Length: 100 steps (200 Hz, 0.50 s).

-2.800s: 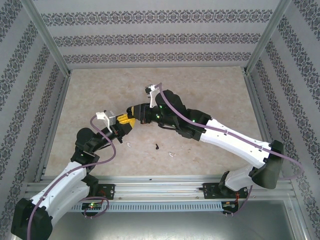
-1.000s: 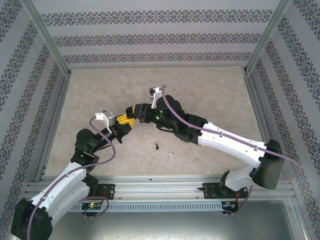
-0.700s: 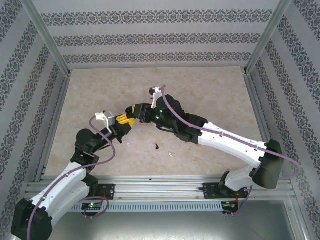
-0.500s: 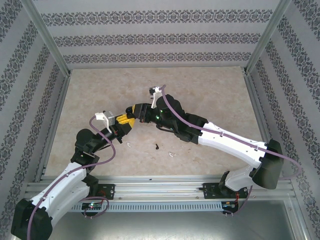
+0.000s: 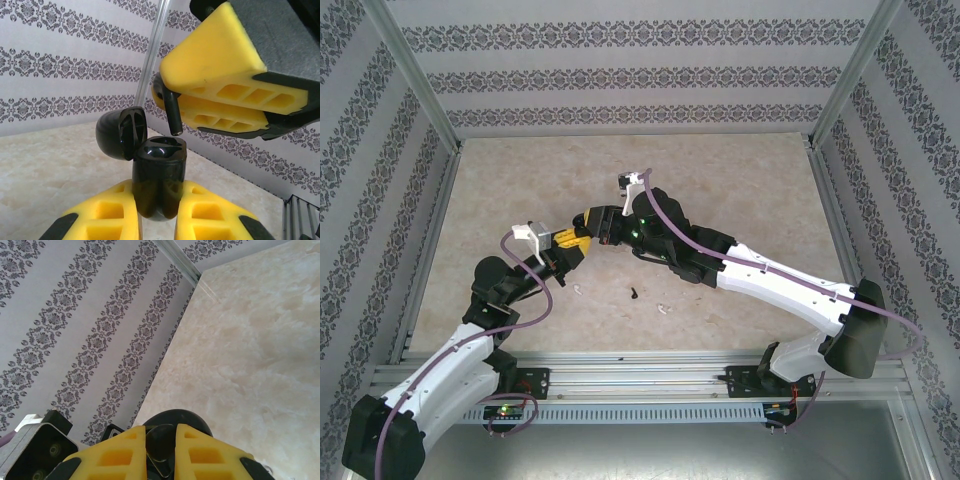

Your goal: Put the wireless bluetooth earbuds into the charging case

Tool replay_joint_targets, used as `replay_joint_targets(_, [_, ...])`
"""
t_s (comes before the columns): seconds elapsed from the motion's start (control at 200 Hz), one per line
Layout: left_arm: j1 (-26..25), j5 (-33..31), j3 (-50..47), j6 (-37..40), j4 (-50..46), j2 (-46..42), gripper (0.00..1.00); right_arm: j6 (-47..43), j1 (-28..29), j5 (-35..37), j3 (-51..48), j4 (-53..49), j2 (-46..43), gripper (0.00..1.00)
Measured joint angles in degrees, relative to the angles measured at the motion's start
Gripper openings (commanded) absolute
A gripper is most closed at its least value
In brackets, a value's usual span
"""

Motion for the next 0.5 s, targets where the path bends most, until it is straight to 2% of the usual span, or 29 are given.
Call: replay_joint_targets(0.5, [0.0, 0.0, 0.0, 0.0, -0.2, 0.1, 0.00, -0.7, 0.7, 0.0, 0.0, -0.9, 1.1, 0.16])
